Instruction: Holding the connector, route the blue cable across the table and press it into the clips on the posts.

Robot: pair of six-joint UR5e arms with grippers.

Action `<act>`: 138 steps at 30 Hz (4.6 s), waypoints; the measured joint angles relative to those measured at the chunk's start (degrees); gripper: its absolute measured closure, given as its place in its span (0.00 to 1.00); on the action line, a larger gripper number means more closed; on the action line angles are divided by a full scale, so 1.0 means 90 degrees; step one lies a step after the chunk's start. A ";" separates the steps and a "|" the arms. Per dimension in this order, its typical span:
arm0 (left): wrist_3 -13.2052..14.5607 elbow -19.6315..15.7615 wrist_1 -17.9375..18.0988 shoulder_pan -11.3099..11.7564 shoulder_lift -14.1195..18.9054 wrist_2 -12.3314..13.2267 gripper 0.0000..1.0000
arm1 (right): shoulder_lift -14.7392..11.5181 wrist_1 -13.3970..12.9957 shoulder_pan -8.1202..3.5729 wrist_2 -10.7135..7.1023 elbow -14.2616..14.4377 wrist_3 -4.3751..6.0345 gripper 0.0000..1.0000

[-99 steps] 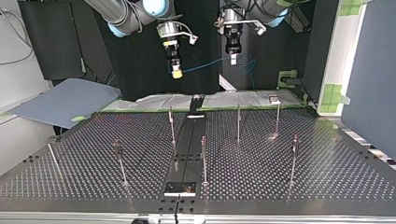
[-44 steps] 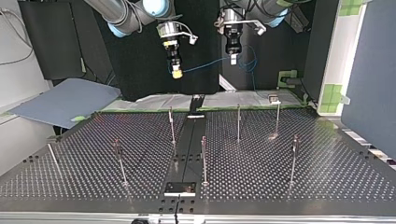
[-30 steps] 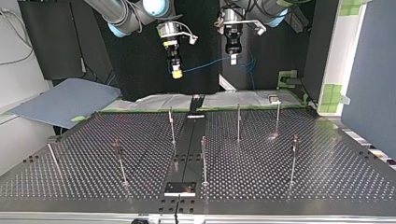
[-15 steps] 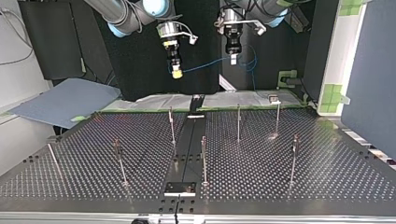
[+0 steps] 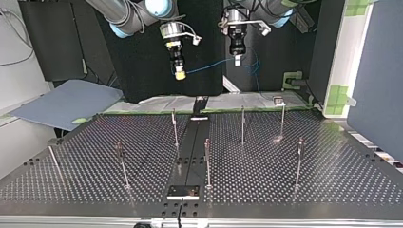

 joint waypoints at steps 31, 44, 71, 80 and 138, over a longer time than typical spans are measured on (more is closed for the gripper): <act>0.0000 0.0000 0.0000 0.0000 0.0000 -0.0010 1.00 | 0.0000 0.0000 0.0000 0.0010 0.0000 0.0000 1.00; 0.0110 -0.0131 -0.0133 0.0082 -0.0088 -0.0055 1.00 | 0.0093 0.0094 0.0052 0.0083 -0.0092 -0.0070 1.00; -0.0007 -0.0209 -0.0406 0.0056 0.0055 -0.0047 1.00 | 0.0853 0.1589 0.0097 0.0161 -0.0719 -0.0131 1.00; -0.0202 0.0050 -0.0873 0.0199 0.0537 -0.0230 1.00 | 0.0385 0.2078 0.0161 -0.0107 -0.1014 0.0254 1.00; -0.0062 0.1493 -0.4001 0.1834 0.3378 -0.0143 1.00 | -0.0312 0.4579 0.0701 -0.1054 -0.4213 0.0401 1.00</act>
